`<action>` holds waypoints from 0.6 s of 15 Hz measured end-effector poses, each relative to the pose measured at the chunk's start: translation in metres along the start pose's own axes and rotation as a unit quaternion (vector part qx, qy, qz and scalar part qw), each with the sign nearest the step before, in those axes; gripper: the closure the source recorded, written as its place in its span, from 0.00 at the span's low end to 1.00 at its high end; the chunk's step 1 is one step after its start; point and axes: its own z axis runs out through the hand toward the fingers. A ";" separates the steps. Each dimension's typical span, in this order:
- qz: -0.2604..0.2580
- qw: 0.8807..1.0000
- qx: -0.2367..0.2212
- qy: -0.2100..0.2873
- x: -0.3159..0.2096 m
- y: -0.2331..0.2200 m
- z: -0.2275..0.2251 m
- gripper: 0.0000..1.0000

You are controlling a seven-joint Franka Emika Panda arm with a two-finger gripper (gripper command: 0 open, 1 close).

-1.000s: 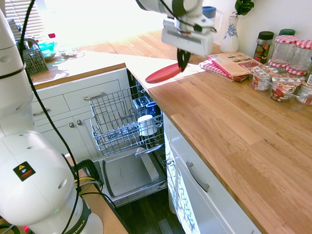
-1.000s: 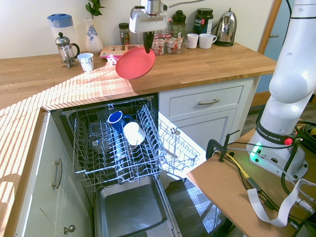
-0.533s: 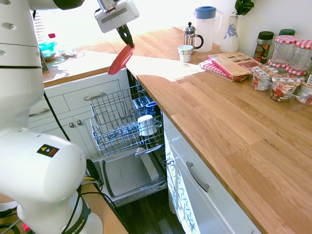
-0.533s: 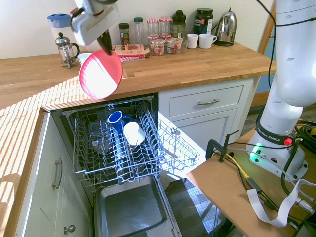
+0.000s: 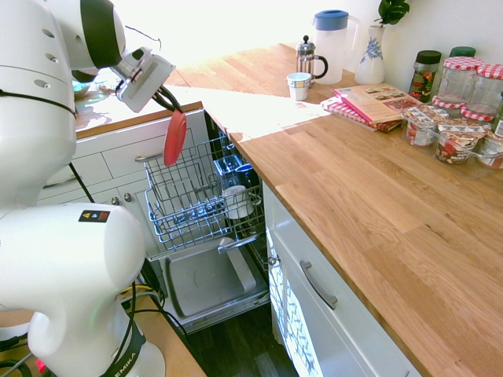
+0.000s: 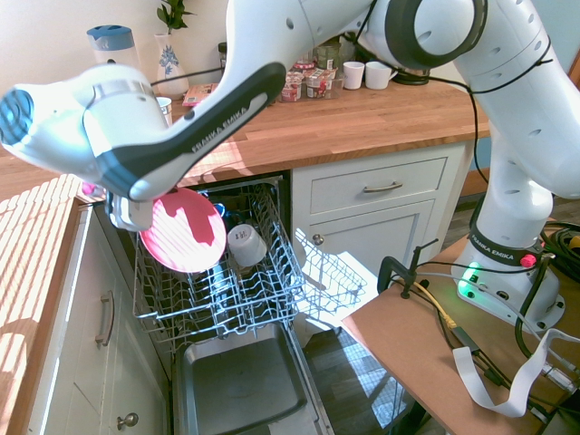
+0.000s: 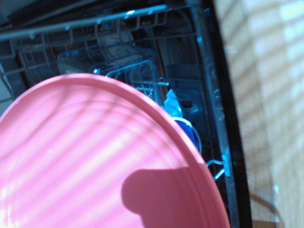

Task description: Put the plate in the dishwasher

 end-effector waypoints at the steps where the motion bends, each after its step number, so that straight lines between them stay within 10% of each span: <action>1: -0.028 0.999 -0.013 0.007 -0.009 -0.013 0.012 1.00; 9: -0.183 0.979 -0.085 0.032 -0.056 -0.097 0.026 1.00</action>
